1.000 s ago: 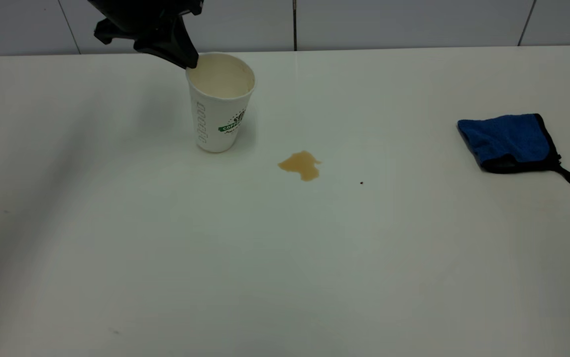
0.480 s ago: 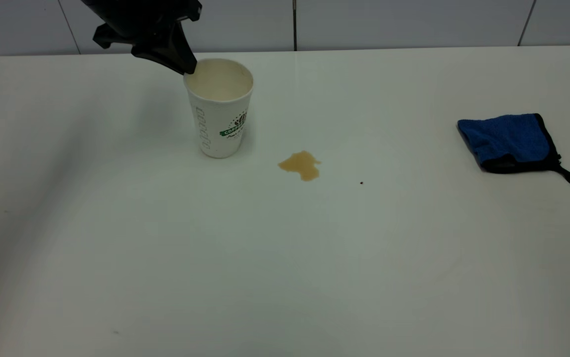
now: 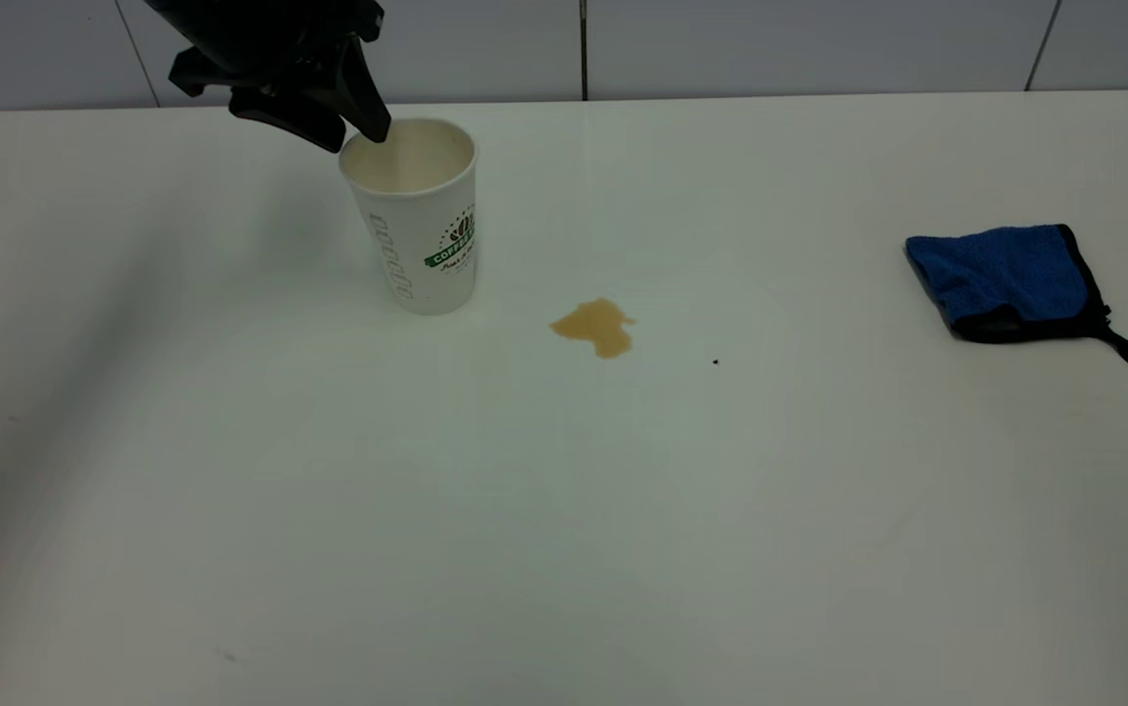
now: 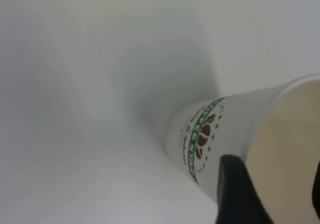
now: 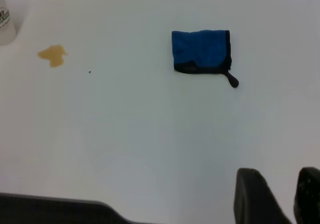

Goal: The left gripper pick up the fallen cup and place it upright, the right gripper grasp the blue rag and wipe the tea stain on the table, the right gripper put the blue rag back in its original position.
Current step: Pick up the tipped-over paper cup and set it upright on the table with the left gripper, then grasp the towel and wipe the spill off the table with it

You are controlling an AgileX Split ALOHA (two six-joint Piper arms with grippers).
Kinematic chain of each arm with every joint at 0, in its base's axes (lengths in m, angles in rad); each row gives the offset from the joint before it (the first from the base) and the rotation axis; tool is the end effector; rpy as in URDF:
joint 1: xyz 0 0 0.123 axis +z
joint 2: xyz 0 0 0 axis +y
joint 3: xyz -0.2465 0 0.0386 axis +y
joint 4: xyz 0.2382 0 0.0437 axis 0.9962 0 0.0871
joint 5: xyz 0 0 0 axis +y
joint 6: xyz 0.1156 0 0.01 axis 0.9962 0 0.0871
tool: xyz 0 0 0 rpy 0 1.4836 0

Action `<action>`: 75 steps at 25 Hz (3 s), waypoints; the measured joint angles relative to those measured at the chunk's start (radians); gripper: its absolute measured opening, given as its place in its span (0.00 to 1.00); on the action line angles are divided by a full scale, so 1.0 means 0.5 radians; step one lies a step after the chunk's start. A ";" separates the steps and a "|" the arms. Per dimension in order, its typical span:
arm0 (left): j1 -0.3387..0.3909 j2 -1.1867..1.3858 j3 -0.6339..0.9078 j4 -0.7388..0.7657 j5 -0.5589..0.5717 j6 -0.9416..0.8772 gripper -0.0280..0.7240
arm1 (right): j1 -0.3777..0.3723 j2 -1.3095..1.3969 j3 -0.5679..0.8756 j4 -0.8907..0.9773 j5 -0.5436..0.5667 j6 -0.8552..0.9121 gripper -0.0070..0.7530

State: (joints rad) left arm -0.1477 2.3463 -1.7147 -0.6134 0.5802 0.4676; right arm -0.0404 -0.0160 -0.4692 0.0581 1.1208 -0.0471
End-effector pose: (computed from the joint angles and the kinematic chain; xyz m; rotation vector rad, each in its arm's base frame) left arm 0.4636 -0.1060 0.0718 0.2234 2.5949 -0.4944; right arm 0.0423 0.0044 0.2470 -0.0114 2.1177 0.0184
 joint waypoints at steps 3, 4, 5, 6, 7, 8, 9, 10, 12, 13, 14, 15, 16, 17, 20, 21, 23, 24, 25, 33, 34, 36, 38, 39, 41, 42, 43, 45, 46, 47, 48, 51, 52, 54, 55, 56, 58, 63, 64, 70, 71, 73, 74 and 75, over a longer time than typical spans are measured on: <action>0.005 0.000 0.000 0.078 0.025 0.000 0.68 | 0.000 0.000 0.000 0.000 0.000 0.000 0.32; 0.010 -0.005 -0.002 0.119 0.034 0.000 0.69 | 0.000 0.000 0.000 0.000 0.000 0.000 0.32; 0.010 -0.020 -0.002 0.176 0.054 -0.002 0.70 | 0.000 0.000 0.000 0.000 0.000 0.000 0.32; 0.012 -0.036 -0.002 0.244 0.076 -0.007 0.70 | 0.000 0.000 0.000 0.000 0.000 0.000 0.32; 0.014 -0.072 -0.002 0.314 0.116 -0.015 0.70 | 0.000 0.000 0.000 0.000 0.000 0.000 0.32; 0.014 -0.120 -0.002 0.375 0.168 -0.026 0.70 | 0.000 0.000 0.000 0.000 0.000 0.000 0.32; 0.014 -0.181 -0.002 0.451 0.232 -0.055 0.70 | 0.000 0.000 0.000 0.000 0.000 0.000 0.32; 0.014 -0.238 -0.002 0.530 0.287 -0.097 0.70 | 0.000 0.000 0.000 0.000 0.000 0.000 0.32; 0.014 -0.392 -0.002 0.684 0.419 -0.199 0.70 | 0.000 0.000 0.000 0.000 0.000 0.000 0.32; 0.014 -0.457 -0.002 0.760 0.474 -0.255 0.70 | 0.000 0.000 0.000 0.000 0.000 0.000 0.32; 0.014 -0.535 -0.002 0.827 0.540 -0.308 0.70 | 0.000 0.000 0.000 0.000 0.000 0.000 0.32; 0.014 -0.609 -0.004 0.875 0.612 -0.357 0.70 | 0.000 0.000 0.000 0.000 0.000 0.000 0.32; 0.014 -0.680 -0.006 0.921 0.685 -0.390 0.70 | 0.000 0.000 0.000 0.000 0.000 0.000 0.32; 0.014 -0.736 -0.006 0.956 0.748 -0.420 0.70 | 0.000 0.000 0.000 0.000 0.000 0.000 0.32; 0.014 -0.916 -0.006 1.024 0.982 -0.446 0.70 | 0.000 0.000 0.000 0.000 0.000 0.000 0.32; 0.014 -0.958 -0.006 1.037 1.082 -0.449 0.70 | 0.000 0.000 0.000 0.000 0.000 0.000 0.32; 0.014 -1.044 -0.004 1.068 1.176 -0.459 0.70 | 0.000 0.000 0.000 0.000 0.000 0.000 0.32; 0.014 -1.078 -0.002 1.088 1.176 -0.479 0.70 | 0.000 0.000 0.000 0.000 0.000 0.000 0.32; 0.014 -1.121 0.017 1.111 1.176 -0.514 0.70 | 0.000 0.000 0.000 0.000 0.000 0.000 0.32; 0.014 -1.684 0.504 1.227 1.176 -0.772 0.70 | 0.000 0.000 0.000 0.000 0.000 0.000 0.32; 0.014 -1.767 0.563 1.227 1.176 -0.777 0.70 | 0.000 0.000 0.000 0.000 0.000 0.000 0.32; 0.014 -1.919 0.736 1.210 1.176 -0.791 0.70 | 0.000 0.000 0.000 0.000 0.000 0.000 0.32; 0.014 -2.082 0.932 1.158 1.176 -0.800 0.70 | 0.000 0.000 0.000 0.000 0.000 0.000 0.32; 0.014 -2.149 1.049 1.132 1.176 -0.800 0.70 | 0.000 0.000 0.000 0.000 0.000 0.000 0.32; 0.014 -2.318 1.274 1.106 1.176 -0.802 0.70 | 0.000 0.000 0.000 0.000 0.000 0.000 0.32; 0.014 -2.392 1.398 1.104 1.176 -0.802 0.70 | 0.000 0.000 0.000 0.000 0.000 0.000 0.32; 0.014 -2.483 1.519 1.104 1.176 -0.802 0.70 | 0.000 0.000 0.000 0.000 0.000 0.000 0.32; 0.014 -2.685 1.726 1.104 1.176 -0.802 0.70 | 0.000 0.000 0.000 0.000 0.000 0.000 0.32; 0.014 -2.783 1.830 1.104 1.176 -0.800 0.70 | 0.000 0.000 0.000 0.000 0.000 0.000 0.32; 0.014 -2.913 1.925 1.104 1.176 -0.798 0.70 | 0.000 0.000 0.000 0.000 0.000 0.000 0.32; 0.020 -3.056 1.997 1.104 1.171 -0.796 0.70 | 0.000 0.000 0.000 0.000 0.000 0.000 0.32; 0.075 -3.486 2.201 1.102 1.114 -0.790 0.70 | 0.000 0.000 0.000 0.000 0.000 0.000 0.32; 0.099 -3.626 2.237 1.102 1.097 -0.790 0.70 | 0.000 0.000 0.000 0.000 0.000 0.000 0.32; 0.183 -3.837 2.291 1.102 1.096 -0.790 0.70 | 0.000 0.000 0.000 0.000 0.000 0.000 0.32; 0.236 -3.927 2.304 1.102 1.096 -0.790 0.70 | 0.000 0.000 0.000 0.000 0.000 0.000 0.32; 0.280 -3.988 2.309 1.104 1.096 -0.790 0.70 | 0.000 0.000 0.000 0.000 0.000 0.000 0.32; 0.376 -4.101 2.313 1.106 1.098 -0.787 0.70 | 0.000 0.000 0.000 0.000 0.000 0.000 0.32; 0.469 -4.361 2.380 1.105 1.097 -0.782 0.70 | 0.000 0.000 0.000 0.000 0.000 0.000 0.32; 0.469 -4.402 2.390 1.103 1.091 -0.781 0.70 | 0.000 0.000 0.000 0.000 0.000 0.000 0.32; 0.469 -4.603 2.434 1.103 1.063 -0.781 0.70 | 0.000 0.000 0.000 0.000 0.000 0.000 0.32; 0.469 -4.620 2.440 1.103 1.067 -0.781 0.70 | 0.000 0.000 0.000 0.000 0.000 0.000 0.32; 0.469 -4.651 2.447 1.103 1.071 -0.781 0.70 | 0.000 0.000 0.000 0.000 0.000 0.000 0.32; 0.469 -4.666 2.454 1.103 1.076 -0.781 0.70 | 0.000 0.000 0.000 0.000 0.000 0.000 0.32; 0.469 -4.684 2.456 1.103 1.081 -0.781 0.70 | 0.000 0.000 0.000 0.000 0.000 0.000 0.32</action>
State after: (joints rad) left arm 0.0868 0.0042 -0.4866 -0.0619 1.1208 0.0772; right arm -0.0404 -0.0160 -0.4692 0.0581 1.1208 -0.0471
